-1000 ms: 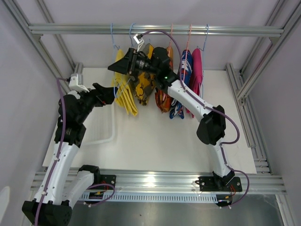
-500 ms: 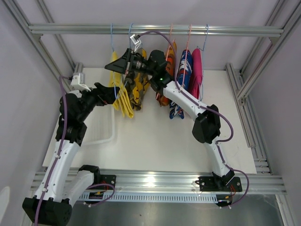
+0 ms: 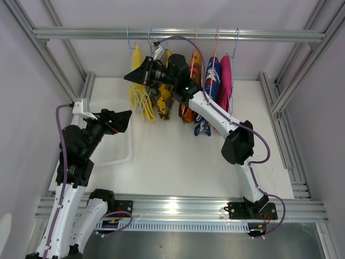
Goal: Remove the trousers from the hanger
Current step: Pick up the hanger from the clothesline.
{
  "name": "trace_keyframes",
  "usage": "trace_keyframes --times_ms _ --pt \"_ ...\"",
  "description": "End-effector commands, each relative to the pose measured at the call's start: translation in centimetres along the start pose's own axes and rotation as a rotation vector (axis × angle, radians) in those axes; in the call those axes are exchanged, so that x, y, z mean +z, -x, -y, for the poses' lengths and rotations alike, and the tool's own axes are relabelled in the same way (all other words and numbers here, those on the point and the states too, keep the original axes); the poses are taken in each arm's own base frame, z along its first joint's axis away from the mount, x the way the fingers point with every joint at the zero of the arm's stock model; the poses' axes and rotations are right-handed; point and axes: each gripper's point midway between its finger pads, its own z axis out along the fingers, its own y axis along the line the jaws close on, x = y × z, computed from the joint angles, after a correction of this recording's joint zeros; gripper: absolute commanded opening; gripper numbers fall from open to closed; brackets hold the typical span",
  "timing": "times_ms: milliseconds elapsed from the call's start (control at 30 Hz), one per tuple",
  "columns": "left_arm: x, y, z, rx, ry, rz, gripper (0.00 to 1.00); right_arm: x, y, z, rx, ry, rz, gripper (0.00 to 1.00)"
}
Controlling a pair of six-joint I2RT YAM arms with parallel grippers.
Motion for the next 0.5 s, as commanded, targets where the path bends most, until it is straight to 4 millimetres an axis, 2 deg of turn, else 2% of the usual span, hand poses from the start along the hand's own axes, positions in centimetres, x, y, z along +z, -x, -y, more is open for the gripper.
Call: trace_keyframes --times_ms 0,200,333,467 --pt "-1.5 -0.3 0.0 0.007 0.016 0.000 0.99 -0.8 2.8 -8.0 -0.207 0.101 0.033 0.00" --pt "-3.3 -2.1 -0.7 0.024 0.027 -0.010 0.99 -1.3 3.7 -9.8 -0.262 0.108 0.052 0.00" --pt "-3.7 -3.5 -1.8 0.034 0.059 -0.022 1.00 -1.5 4.4 -10.7 -0.294 0.115 0.072 0.00" --pt "-3.8 -4.3 -2.1 0.036 0.060 -0.039 0.99 -1.5 5.0 -11.3 -0.328 0.115 0.087 0.00"
